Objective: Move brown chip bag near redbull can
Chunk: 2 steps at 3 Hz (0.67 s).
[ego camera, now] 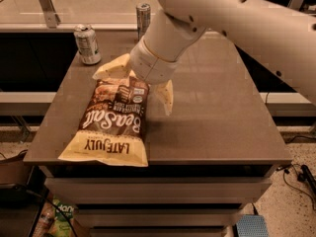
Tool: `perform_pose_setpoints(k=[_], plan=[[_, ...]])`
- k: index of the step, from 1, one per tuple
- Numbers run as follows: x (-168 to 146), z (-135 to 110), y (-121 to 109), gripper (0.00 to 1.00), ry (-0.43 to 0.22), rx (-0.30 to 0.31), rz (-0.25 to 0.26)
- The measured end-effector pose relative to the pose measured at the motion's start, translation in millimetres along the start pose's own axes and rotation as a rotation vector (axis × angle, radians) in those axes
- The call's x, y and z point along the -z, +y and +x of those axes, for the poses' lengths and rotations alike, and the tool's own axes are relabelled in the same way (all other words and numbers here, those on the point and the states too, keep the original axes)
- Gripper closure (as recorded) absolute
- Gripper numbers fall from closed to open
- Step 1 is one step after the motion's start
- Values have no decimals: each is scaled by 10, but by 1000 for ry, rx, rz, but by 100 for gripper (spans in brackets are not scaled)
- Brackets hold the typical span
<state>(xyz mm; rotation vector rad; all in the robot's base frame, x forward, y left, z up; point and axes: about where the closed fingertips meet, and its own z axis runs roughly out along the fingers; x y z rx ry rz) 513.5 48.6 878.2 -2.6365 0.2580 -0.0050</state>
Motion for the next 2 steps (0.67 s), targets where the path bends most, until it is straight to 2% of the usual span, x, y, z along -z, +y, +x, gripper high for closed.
perform_pose_setpoints(k=[1, 2], plan=[[-153, -41, -118, 0, 38, 8, -52], [-283, -79, -232, 0, 88, 6, -158]])
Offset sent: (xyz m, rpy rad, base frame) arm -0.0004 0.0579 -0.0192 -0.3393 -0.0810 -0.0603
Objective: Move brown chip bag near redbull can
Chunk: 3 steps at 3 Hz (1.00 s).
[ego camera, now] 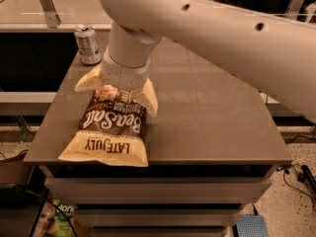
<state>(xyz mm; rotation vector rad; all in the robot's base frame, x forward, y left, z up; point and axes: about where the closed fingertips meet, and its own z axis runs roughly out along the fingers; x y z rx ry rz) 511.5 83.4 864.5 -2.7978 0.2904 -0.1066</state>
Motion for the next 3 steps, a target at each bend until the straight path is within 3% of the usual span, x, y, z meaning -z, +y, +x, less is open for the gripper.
perform_pose_setpoints(k=[1, 2, 3], plan=[[-107, -21, -146, 0, 34, 16, -117], [-231, -50, -241, 0, 38, 34, -185], [-407, -39, -212, 0, 12, 30, -205]])
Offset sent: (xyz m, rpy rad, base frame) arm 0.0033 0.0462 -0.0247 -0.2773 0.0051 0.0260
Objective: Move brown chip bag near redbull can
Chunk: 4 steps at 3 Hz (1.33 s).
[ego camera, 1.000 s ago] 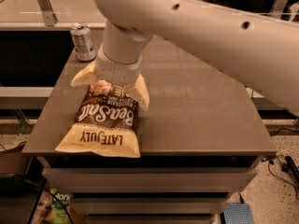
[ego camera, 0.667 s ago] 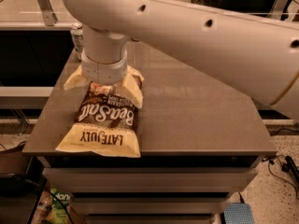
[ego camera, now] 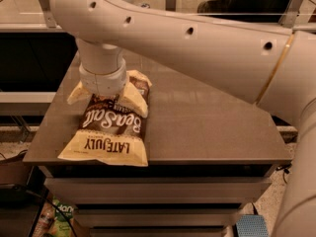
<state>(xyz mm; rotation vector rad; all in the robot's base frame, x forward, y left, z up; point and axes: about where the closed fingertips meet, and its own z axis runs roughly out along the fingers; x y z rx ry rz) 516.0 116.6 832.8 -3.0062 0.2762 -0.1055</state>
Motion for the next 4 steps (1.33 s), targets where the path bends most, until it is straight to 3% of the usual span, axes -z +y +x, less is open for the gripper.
perform_pose_setpoints(k=[1, 4], plan=[[12, -3, -2, 18, 3, 1, 2], [19, -7, -2, 88, 7, 1, 5]])
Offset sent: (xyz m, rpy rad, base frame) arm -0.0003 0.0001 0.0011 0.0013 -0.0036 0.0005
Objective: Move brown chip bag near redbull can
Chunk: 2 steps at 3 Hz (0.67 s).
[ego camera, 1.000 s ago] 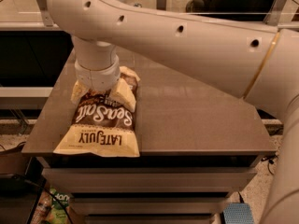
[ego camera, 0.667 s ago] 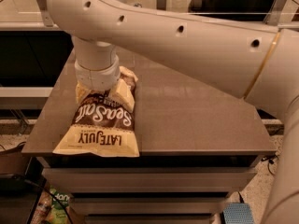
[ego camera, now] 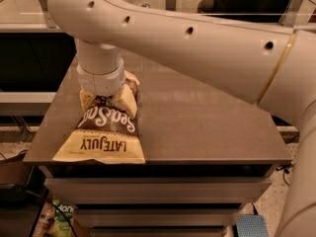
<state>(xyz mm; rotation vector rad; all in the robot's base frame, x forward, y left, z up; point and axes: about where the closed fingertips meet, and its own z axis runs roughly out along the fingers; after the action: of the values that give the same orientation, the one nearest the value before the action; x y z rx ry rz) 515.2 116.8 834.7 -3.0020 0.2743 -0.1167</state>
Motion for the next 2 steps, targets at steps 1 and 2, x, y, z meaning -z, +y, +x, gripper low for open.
perform_pose_setpoints(k=[1, 2], plan=[[3, -1, 0, 100, 2, 0, 1], [68, 27, -20, 100, 1, 5, 14]])
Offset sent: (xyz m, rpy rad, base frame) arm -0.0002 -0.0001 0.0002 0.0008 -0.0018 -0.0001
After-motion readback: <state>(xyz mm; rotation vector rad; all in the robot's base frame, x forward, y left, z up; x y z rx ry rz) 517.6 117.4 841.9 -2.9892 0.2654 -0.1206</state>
